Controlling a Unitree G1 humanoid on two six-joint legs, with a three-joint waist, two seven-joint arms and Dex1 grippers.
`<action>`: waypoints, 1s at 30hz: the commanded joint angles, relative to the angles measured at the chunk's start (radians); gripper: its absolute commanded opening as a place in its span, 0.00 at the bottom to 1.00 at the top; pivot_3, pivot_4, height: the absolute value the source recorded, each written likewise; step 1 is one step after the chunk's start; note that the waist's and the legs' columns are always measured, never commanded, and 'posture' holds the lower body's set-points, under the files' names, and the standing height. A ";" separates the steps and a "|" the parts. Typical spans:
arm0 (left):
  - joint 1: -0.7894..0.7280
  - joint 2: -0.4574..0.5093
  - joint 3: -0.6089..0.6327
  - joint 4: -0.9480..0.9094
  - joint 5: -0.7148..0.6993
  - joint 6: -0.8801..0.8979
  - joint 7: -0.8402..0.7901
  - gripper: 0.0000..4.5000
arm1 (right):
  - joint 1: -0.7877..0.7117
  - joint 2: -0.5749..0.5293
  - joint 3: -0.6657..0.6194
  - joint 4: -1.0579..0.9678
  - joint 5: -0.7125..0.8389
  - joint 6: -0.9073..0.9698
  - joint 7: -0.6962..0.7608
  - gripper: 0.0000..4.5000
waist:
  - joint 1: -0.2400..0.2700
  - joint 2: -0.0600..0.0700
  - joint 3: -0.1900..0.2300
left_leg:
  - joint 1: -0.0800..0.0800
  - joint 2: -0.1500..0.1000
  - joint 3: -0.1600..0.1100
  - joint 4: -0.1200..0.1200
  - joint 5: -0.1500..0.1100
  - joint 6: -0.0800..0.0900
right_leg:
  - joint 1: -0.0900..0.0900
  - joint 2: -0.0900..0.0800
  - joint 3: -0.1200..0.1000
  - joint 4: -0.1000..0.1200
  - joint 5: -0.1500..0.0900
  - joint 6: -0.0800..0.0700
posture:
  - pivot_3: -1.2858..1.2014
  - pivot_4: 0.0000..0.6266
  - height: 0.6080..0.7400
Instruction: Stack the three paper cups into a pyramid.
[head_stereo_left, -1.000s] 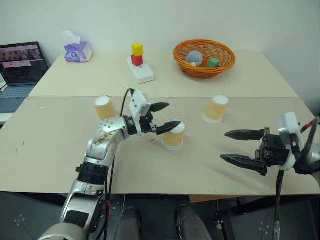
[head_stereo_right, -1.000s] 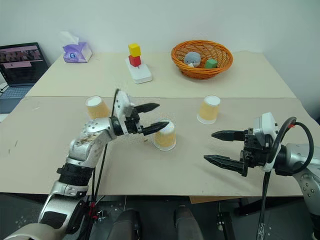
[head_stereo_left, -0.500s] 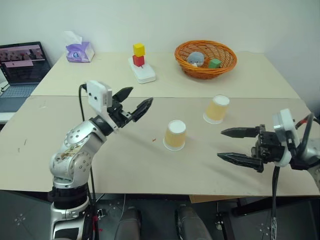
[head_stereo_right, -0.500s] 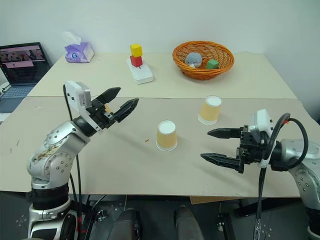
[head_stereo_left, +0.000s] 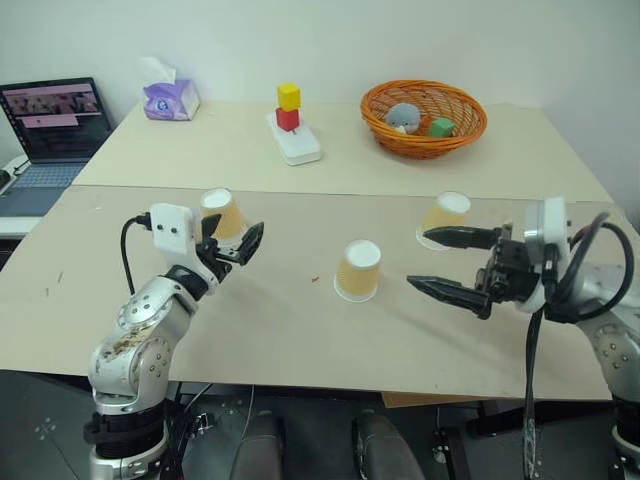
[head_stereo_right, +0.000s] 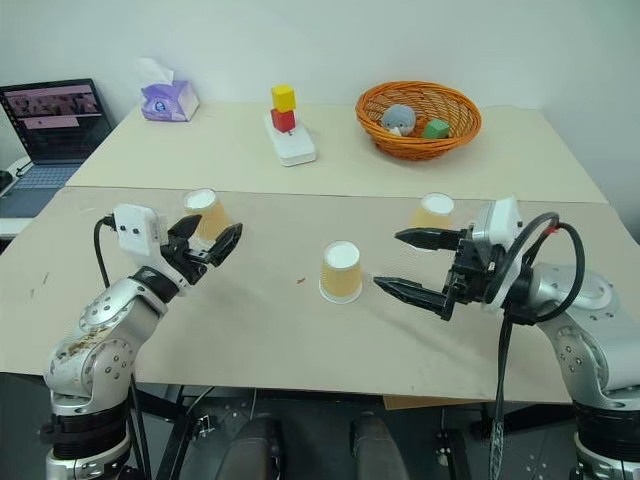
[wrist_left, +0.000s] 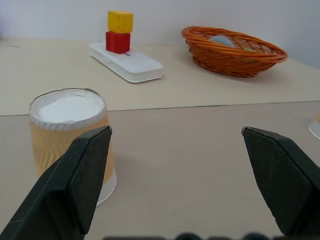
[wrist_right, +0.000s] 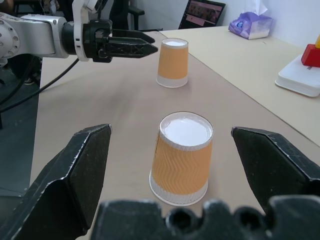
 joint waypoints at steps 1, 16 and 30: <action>-0.051 0.016 0.012 0.018 0.054 -0.062 0.035 0.99 | 0.019 0.000 -0.049 -0.033 0.029 -0.016 -0.007 1.00 | 0.001 0.000 0.000 | 0.000 0.000 0.000 0.000 0.000 0.000 | 0.000 0.000 0.000 0.000 0.000 0.000 | 0.52 0.24 0.33; -0.306 -0.003 0.015 0.312 0.174 -0.119 0.165 0.99 | 0.046 -0.011 -0.078 -0.034 0.051 -0.015 -0.011 1.00 | 0.001 0.000 0.000 | -0.002 -0.007 -0.006 0.000 0.000 0.000 | 0.000 -0.006 -0.002 0.000 0.000 0.001 | 0.52 0.24 0.33; -0.327 -0.052 -0.007 0.376 0.193 -0.137 0.192 0.99 | 0.062 -0.017 -0.102 -0.051 0.062 -0.006 -0.014 1.00 | 0.001 0.000 0.000 | -0.004 -0.010 -0.008 0.000 0.000 0.000 | 0.000 -0.010 -0.003 0.000 -0.001 0.003 | 0.52 0.24 0.33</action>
